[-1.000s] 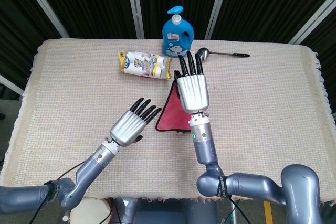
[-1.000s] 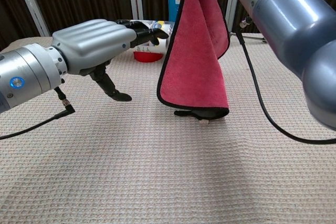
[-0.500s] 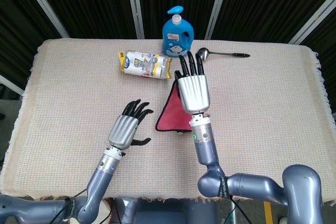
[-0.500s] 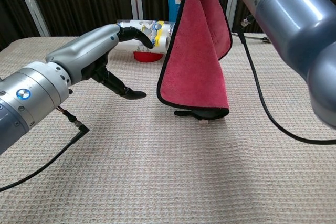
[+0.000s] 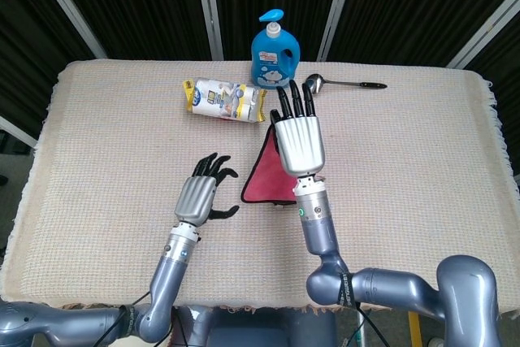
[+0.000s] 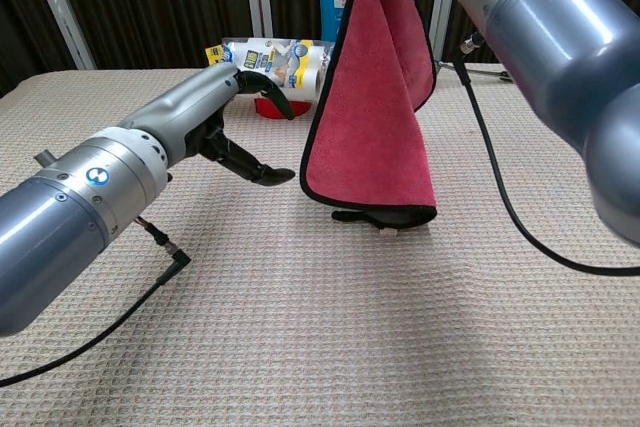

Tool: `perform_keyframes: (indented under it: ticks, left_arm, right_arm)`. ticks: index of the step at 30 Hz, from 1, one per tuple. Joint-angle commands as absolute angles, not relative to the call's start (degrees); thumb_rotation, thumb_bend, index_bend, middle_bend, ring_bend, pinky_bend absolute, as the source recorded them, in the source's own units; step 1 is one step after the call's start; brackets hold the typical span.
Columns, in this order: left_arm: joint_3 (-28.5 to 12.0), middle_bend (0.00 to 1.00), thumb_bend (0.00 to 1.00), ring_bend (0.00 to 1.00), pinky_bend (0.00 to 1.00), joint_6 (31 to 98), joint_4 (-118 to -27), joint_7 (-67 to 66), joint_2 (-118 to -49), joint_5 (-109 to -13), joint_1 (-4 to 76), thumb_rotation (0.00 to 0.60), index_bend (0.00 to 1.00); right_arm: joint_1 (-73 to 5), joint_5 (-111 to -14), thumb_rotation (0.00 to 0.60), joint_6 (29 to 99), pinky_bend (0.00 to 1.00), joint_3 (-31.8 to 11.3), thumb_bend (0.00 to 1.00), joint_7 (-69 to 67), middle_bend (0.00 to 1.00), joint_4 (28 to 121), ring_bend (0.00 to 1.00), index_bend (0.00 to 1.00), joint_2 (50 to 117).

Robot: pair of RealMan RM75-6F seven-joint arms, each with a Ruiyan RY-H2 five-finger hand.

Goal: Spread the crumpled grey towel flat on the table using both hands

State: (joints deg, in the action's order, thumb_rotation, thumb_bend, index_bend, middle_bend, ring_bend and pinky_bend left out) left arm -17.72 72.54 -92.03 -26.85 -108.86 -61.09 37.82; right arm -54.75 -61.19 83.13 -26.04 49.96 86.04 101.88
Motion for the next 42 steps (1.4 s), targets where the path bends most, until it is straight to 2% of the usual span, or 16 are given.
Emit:
perform_keyframes:
  ticks: [1, 18, 34, 37, 42]
  left_arm:
    - [-18.4, 0.11, 0.15, 0.00, 0.07, 72.3, -91.3, -27.2, -109.8, -60.4, 38.5, 0.600, 0.33]
    - [-21.7, 0.11, 0.17, 0.00, 0.07, 69.1, -84.1, -26.9, -114.4, -55.0, 41.7, 0.600, 0.35]
    - [-23.8, 0.12, 0.24, 0.00, 0.07, 65.9, -81.7, -25.8, -116.2, -49.8, 43.6, 0.600, 0.45]
    - [-24.2, 0.13, 0.28, 0.00, 0.07, 65.6, -81.9, -25.4, -116.4, -49.4, 43.9, 0.600, 0.50]
    - [-24.1, 0.15, 0.43, 0.00, 0.07, 65.6, -81.9, -24.8, -116.5, -49.5, 44.2, 0.600, 0.57]
  right_arm:
    - [-55.0, -61.2, 0.600, 83.0, 0.12, -26.1, 0.64, 50.0, 0.21, 85.7, 0.09, 0.67, 102.1]
    - [-55.8, -61.6, 0.600, 82.8, 0.12, -26.4, 0.64, 50.6, 0.21, 85.1, 0.09, 0.67, 102.6]
    - [-55.8, -61.5, 0.600, 83.1, 0.12, -26.6, 0.64, 51.5, 0.21, 87.0, 0.09, 0.67, 102.4]
    - [-55.8, -61.6, 0.600, 83.1, 0.12, -26.5, 0.64, 51.7, 0.21, 87.1, 0.09, 0.67, 102.4]
    - [-55.7, -61.7, 0.600, 83.1, 0.12, -26.4, 0.64, 51.8, 0.21, 87.2, 0.09, 0.67, 102.2]
